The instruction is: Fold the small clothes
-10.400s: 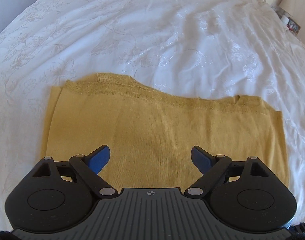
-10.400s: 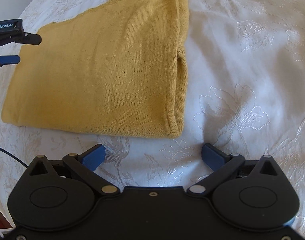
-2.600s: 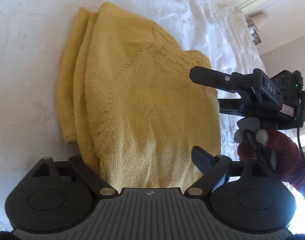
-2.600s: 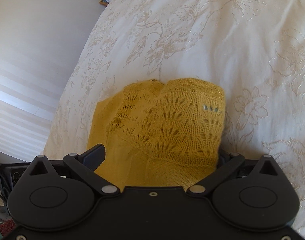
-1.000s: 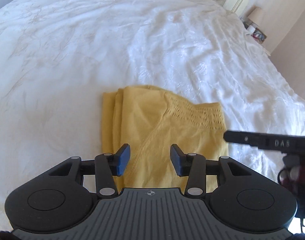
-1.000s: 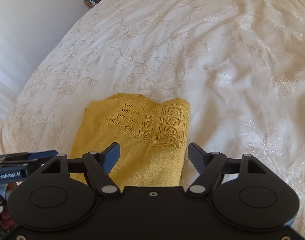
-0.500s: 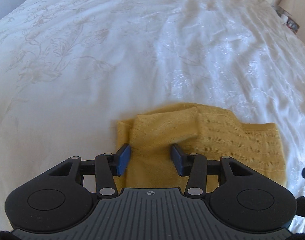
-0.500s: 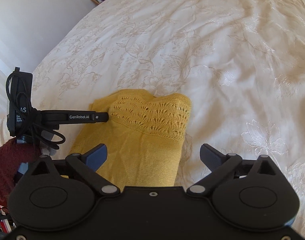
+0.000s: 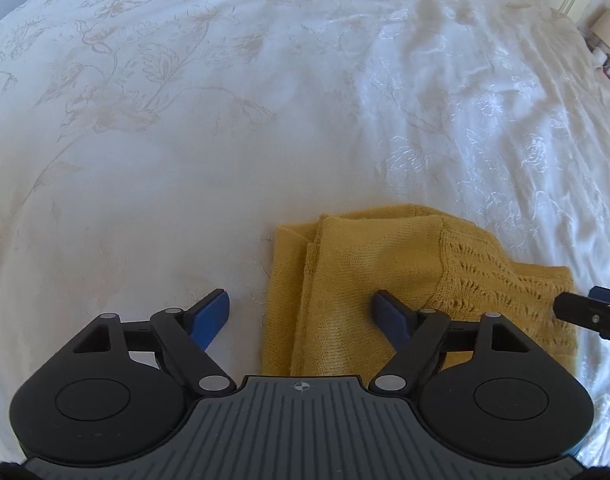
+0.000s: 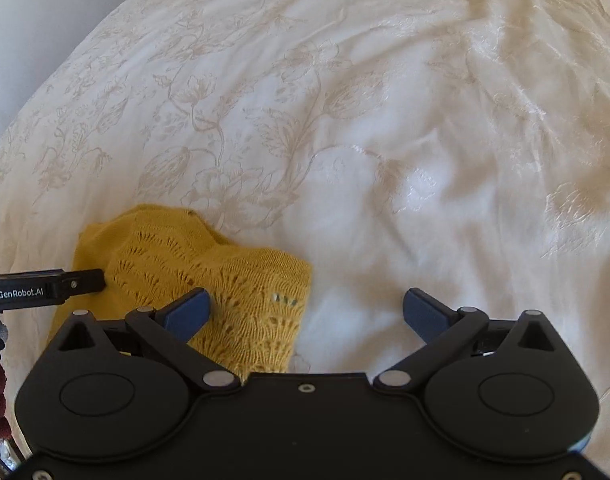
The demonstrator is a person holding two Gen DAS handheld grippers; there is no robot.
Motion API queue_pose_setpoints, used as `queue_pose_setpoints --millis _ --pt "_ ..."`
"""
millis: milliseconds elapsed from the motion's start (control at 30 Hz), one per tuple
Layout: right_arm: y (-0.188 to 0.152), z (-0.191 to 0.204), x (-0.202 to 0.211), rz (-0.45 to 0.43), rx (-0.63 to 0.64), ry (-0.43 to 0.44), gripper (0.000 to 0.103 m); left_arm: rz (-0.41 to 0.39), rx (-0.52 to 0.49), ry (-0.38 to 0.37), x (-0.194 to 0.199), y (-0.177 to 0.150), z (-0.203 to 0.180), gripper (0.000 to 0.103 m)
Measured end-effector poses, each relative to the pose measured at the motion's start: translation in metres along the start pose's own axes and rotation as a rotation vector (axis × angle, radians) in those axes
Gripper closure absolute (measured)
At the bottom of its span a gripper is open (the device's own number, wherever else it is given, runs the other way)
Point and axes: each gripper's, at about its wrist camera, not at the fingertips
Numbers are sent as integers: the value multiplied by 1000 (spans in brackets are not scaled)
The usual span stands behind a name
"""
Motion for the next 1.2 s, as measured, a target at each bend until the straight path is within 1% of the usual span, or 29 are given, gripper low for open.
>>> queue_pose_setpoints --millis 67,133,167,233,300,433,533,633,700,767,933,1000,1067,1200 --pt "3 -1 17 -51 12 11 1 -36 -2 -11 13 -1 -1 20" --pt "2 1 36 -92 35 18 1 -64 -6 -35 30 -3 -5 2" --pt "1 3 44 -105 49 14 1 -76 -7 -47 38 -4 -7 0" --pt "-4 10 59 -127 86 11 1 -108 -18 -62 57 -8 -13 0" --pt "-11 16 73 -135 103 28 1 -136 -34 -69 75 -13 -20 0" --pt "-28 26 92 -111 107 81 1 -171 -78 -117 107 -23 -38 0" --pt "-40 32 105 -107 118 100 1 -232 -148 -129 128 -30 -57 1" --pt "-45 37 121 -139 129 103 1 -322 -193 -129 153 -37 -72 1" --pt "-45 39 131 -168 122 116 1 -366 -190 -144 167 -37 -76 1" --pt "-42 41 140 -186 113 114 1 -398 -169 -136 177 -35 -79 1" --pt "-36 48 158 -215 95 43 1 -475 -79 -69 197 -26 -75 2" --pt "-36 49 163 -224 80 42 1 -481 -58 -47 200 -23 -71 2" --pt "-36 51 167 -221 75 39 1 -469 -57 -50 201 -21 -67 2" --pt "-42 57 172 -227 71 -26 1 -432 -70 -26 202 -26 -63 2"
Point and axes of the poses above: each gripper's, at about its wrist camera, not at the fingertips, and x roughly against the way its jaws point, z to its left, y to its top, and after that the axes turned 4 degrees about -z, right-handed
